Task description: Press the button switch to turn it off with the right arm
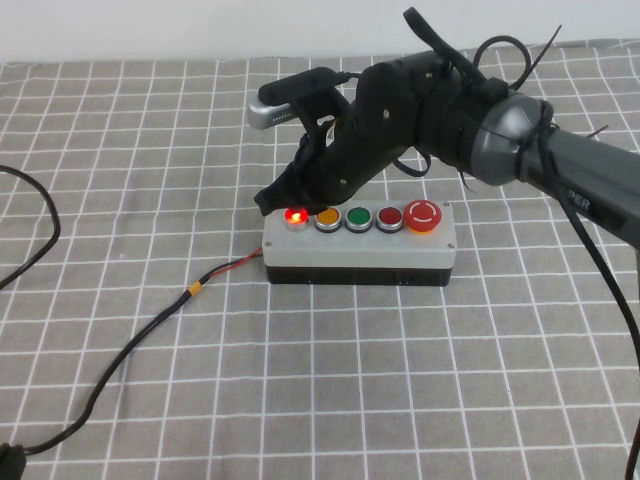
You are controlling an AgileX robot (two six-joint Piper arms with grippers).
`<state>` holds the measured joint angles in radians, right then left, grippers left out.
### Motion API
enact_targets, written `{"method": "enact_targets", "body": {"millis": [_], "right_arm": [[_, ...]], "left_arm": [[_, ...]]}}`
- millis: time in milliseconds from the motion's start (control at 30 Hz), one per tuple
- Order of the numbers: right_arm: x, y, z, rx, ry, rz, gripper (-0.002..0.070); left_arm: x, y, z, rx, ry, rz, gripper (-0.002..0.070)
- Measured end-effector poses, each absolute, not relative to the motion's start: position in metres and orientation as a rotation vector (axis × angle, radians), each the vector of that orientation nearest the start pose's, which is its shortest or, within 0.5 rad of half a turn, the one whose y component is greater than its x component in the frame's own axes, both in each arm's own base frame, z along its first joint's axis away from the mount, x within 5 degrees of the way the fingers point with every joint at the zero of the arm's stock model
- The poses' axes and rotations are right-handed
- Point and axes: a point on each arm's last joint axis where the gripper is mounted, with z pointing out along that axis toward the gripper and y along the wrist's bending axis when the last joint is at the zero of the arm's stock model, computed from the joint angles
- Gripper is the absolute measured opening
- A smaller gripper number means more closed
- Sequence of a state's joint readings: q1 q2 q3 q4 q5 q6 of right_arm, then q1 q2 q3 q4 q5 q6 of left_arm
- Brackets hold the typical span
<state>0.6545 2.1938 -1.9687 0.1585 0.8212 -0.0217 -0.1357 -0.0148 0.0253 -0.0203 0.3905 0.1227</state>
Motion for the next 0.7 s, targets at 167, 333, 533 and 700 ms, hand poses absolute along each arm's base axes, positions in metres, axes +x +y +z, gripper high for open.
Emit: {"method": "enact_targets", "body": {"millis": [167, 333, 533, 700], "right_arm": [[0.39, 0.313, 0.243, -0.766, 2.457, 0.436, -0.0016], [0.385, 0.308, 0.262, -0.763, 2.421, 0.436, -0.0016], [0.361, 0.286, 0.34, -0.747, 2.26, 0.44, -0.0016], [0.321, 0.251, 0.419, -0.732, 2.117, 0.414, -0.0016]], "left_arm": [[0.051, -0.008, 0.17, 0.23, 1.871, -0.029, -0.0003], [0.051, -0.008, 0.17, 0.23, 1.871, -0.029, -0.0003], [0.051, -0.008, 0.17, 0.23, 1.871, -0.029, -0.0003], [0.051, -0.008, 0.17, 0.23, 1.871, -0.029, -0.0003]]}}
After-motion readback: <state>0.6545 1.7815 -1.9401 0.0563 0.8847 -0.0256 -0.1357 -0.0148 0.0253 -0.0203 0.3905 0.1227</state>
